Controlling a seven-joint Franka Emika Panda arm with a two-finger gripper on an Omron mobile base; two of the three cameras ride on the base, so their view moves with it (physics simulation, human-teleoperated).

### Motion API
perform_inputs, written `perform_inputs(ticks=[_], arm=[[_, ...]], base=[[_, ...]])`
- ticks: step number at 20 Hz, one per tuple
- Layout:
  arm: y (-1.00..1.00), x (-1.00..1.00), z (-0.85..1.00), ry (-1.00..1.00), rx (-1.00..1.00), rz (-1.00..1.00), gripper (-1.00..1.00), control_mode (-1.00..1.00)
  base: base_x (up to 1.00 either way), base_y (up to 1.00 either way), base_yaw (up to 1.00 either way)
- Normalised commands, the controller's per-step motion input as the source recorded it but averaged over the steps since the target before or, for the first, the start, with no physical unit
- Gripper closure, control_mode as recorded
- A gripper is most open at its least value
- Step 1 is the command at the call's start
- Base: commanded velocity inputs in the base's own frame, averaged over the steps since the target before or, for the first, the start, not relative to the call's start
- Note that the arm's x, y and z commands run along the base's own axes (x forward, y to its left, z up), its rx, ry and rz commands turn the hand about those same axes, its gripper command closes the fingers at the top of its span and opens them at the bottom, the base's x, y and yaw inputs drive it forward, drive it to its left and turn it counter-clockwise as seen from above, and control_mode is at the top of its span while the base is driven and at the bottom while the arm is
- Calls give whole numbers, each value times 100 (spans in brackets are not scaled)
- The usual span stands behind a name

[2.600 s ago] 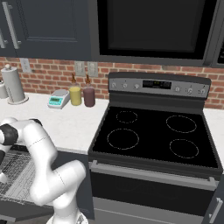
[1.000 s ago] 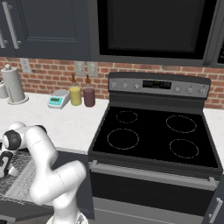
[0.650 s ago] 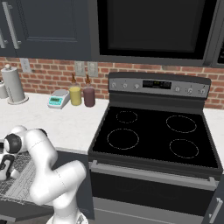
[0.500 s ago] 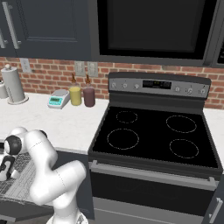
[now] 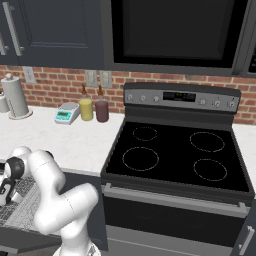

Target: Pick up the cup and bowl from the counter, place them in the dishwasher, and close the dishwasher door.

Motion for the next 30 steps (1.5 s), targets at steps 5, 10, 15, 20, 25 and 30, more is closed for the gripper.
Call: perform_inputs(ticks=[5, 10, 15, 20, 25, 30], arm=[[0, 0, 0, -1, 0, 0, -100, -100], [0, -17, 30, -7, 0, 0, -100, -100], [0, -31, 50, -11, 1, 0, -100, -100], [0, -58, 66, -12, 3, 1, -100, -100], [0, -47, 91, -14, 3, 3, -100, -100], [-1, -37, 98, -10, 6, 3, -100, -100]], base=[[0, 0, 0], [0, 0, 0], [0, 0, 0], [0, 0, 0], [0, 0, 0], [0, 0, 0]])
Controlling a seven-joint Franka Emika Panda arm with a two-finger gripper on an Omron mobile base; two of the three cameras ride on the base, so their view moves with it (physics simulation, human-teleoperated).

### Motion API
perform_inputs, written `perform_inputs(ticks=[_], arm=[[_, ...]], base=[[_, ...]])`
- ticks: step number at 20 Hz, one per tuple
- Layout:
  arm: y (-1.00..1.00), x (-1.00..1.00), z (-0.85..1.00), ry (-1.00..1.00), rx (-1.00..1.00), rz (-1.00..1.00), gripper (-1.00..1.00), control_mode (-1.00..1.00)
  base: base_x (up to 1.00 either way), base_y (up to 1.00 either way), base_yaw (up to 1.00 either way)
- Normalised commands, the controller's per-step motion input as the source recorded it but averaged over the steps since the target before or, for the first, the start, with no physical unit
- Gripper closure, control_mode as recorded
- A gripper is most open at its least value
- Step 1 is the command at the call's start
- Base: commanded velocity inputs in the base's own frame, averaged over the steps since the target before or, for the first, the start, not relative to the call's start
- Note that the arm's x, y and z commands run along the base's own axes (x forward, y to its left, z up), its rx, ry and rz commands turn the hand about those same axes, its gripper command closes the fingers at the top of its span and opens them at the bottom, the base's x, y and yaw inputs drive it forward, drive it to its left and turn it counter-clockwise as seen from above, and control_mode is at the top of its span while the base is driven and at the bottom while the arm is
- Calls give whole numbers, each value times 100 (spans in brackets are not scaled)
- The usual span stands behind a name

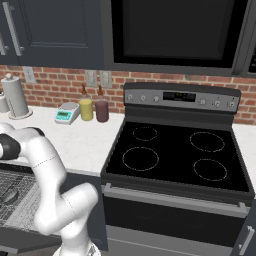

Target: Pick up the cup and bowl from the counter, place them in the dishwasher, and close the dishwasher door.

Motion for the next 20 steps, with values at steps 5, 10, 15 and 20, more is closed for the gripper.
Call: perform_inputs(ticks=[5, 10, 15, 20], arm=[[0, -29, 98, -1, 8, 4, -100, -100], [-1, -5, 84, 0, 7, 10, -100, -100], [0, 0, 91, 5, 4, 13, -100, -100], [-2, 14, 80, 13, 4, 16, -100, -100]], base=[[0, 0, 0], [0, 0, 0], [0, 0, 0], [0, 0, 0]])
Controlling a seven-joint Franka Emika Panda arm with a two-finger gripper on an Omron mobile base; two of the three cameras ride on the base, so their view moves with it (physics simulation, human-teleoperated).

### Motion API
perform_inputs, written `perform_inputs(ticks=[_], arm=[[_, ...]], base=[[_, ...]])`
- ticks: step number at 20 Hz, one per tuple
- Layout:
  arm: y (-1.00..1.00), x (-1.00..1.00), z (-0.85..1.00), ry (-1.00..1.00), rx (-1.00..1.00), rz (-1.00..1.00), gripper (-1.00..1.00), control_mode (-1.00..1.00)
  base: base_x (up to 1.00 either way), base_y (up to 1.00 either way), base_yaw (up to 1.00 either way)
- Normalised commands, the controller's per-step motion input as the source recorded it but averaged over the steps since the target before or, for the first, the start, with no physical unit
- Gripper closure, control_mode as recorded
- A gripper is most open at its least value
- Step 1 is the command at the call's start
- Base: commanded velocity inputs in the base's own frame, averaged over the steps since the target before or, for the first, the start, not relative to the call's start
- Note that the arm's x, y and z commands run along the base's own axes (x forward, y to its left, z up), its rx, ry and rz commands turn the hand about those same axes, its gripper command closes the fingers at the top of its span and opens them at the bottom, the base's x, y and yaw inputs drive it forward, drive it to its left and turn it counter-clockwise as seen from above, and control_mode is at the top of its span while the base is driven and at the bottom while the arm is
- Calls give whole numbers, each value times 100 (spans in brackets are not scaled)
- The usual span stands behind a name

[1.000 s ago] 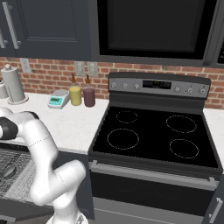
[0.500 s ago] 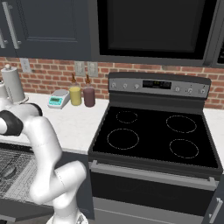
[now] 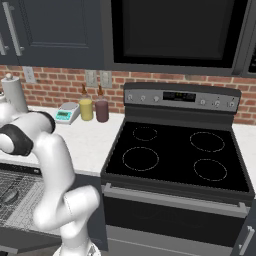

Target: Pick up the cup and bowl from the counter, place them in the dishwasher, and close the dishwasher door.

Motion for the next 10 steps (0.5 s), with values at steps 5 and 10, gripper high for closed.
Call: perform_inputs(ticks=[5, 10], arm=[[-17, 38, 48, 12, 15, 13, -100, -100], [-20, 58, 38, 15, 13, 8, -100, -100]], base=[[0, 0, 0], [0, 0, 0]])
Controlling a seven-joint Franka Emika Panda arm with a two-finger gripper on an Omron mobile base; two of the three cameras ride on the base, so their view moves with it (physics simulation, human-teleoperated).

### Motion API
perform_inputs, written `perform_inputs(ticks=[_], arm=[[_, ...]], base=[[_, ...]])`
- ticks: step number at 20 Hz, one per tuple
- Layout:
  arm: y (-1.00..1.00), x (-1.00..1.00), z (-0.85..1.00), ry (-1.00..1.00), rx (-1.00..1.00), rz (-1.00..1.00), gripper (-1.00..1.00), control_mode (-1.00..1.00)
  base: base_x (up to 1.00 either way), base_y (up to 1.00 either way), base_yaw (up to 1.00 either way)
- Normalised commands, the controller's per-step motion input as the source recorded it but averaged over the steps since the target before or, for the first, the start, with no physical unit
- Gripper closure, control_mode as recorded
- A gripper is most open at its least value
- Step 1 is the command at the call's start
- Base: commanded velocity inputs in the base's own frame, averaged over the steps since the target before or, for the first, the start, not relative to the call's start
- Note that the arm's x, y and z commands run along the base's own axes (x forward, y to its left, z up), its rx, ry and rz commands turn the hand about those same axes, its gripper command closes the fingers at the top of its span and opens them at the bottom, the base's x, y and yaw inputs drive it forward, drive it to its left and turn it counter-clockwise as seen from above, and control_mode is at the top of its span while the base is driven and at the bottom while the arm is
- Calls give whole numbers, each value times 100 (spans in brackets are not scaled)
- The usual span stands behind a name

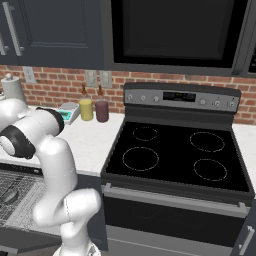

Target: Pick up the cup and bowl from the counter, place them in the dishwasher, and close the dishwasher door.

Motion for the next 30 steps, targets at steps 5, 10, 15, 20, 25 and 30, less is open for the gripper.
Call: perform_inputs(ticks=[5, 10, 15, 20, 25, 30], arm=[[0, 59, 29, 19, 3, 0, -100, -100], [8, 53, 22, 29, 0, 0, -100, -100], [20, 2, 0, 6, 0, 0, -100, -100], [14, 19, 0, 5, 0, 0, -100, -100], [23, 41, 0, 10, 0, 0, -100, -100], [26, 15, 0, 6, 0, 0, -100, -100]], base=[[0, 0, 0], [0, 0, 0], [0, 0, 0], [0, 0, 0], [0, 0, 0], [0, 0, 0]])
